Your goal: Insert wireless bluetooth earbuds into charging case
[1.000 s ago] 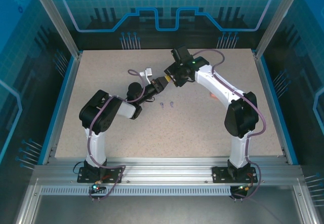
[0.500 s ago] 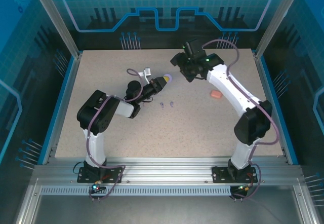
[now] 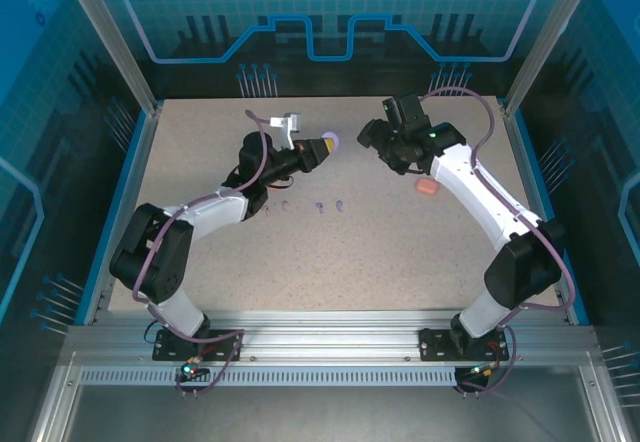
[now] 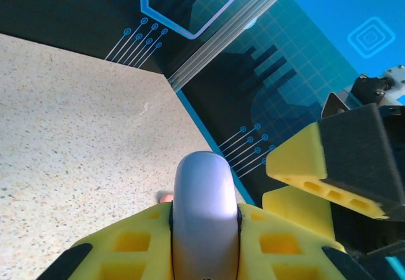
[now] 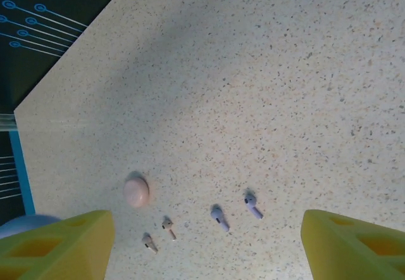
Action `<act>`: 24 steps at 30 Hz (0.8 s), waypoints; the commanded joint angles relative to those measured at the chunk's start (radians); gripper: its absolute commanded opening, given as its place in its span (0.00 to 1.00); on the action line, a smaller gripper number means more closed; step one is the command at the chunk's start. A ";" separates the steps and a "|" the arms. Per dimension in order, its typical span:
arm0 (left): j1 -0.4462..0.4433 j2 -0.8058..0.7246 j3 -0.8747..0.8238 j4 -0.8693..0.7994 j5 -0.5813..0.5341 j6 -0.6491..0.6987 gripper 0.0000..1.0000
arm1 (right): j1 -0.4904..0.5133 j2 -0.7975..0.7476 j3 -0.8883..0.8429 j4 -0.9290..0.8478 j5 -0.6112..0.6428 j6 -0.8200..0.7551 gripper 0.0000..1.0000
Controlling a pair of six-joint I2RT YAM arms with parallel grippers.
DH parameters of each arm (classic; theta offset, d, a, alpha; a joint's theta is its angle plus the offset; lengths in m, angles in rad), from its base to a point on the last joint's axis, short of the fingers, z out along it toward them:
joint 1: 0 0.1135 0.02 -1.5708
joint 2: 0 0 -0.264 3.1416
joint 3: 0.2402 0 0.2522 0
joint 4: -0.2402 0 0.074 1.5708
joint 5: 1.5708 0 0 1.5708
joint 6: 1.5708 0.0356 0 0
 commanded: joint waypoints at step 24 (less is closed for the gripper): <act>-0.020 -0.089 0.181 -0.668 -0.074 0.408 0.00 | -0.021 -0.078 -0.180 0.074 -0.014 -0.287 0.79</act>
